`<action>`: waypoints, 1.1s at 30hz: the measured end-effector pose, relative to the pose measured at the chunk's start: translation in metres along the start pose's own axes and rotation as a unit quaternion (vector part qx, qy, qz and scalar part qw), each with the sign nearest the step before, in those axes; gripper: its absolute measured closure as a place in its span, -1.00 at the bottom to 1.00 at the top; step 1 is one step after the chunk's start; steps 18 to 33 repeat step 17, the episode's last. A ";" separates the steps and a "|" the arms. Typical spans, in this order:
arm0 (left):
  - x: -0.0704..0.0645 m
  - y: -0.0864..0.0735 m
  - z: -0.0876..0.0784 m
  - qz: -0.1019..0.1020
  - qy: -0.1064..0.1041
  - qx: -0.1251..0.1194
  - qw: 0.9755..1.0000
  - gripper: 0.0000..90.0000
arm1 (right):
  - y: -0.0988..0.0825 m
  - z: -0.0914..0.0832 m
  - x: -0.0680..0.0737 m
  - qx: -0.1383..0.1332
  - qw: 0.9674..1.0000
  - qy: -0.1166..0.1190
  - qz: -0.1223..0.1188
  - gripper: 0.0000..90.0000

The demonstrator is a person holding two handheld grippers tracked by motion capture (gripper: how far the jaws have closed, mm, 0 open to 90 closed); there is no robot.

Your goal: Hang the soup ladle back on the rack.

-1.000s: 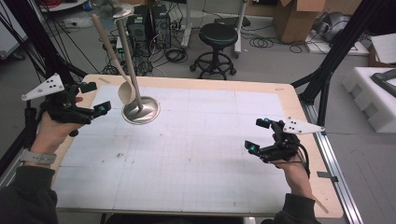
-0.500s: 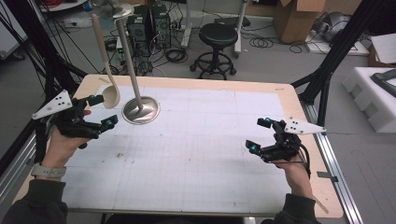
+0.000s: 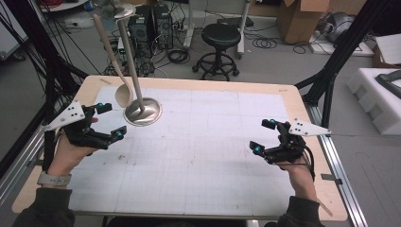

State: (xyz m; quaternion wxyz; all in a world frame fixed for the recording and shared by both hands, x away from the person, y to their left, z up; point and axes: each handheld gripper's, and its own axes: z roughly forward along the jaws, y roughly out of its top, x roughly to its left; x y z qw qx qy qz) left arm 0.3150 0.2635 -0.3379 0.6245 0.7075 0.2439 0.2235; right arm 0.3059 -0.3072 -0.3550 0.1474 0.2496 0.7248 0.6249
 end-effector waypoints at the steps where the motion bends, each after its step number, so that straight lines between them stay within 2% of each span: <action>1: -0.001 -0.002 0.000 -0.001 0.001 -0.002 1.000 -0.96 | 0.000 -0.001 0.000 0.000 1.000 -0.001 0.000 -0.99; 4: -0.002 -0.006 -0.001 -0.003 0.000 -0.005 1.000 -0.96 | 0.000 -0.003 -0.001 -0.004 1.000 -0.005 0.001 -0.99; 6: -0.001 -0.008 -0.001 -0.003 0.005 0.006 1.000 -0.96 | 0.000 -0.004 -0.002 -0.005 1.000 -0.007 0.000 -0.99; 12: -0.001 -0.012 -0.006 -0.007 0.013 0.002 1.000 -0.96 | 0.000 -0.007 -0.002 -0.013 1.000 -0.011 0.002 -0.99; 33: -0.003 -0.011 -0.008 -0.004 0.012 -0.002 1.000 -0.96 | 0.001 -0.007 -0.001 -0.018 1.000 -0.012 0.001 -0.99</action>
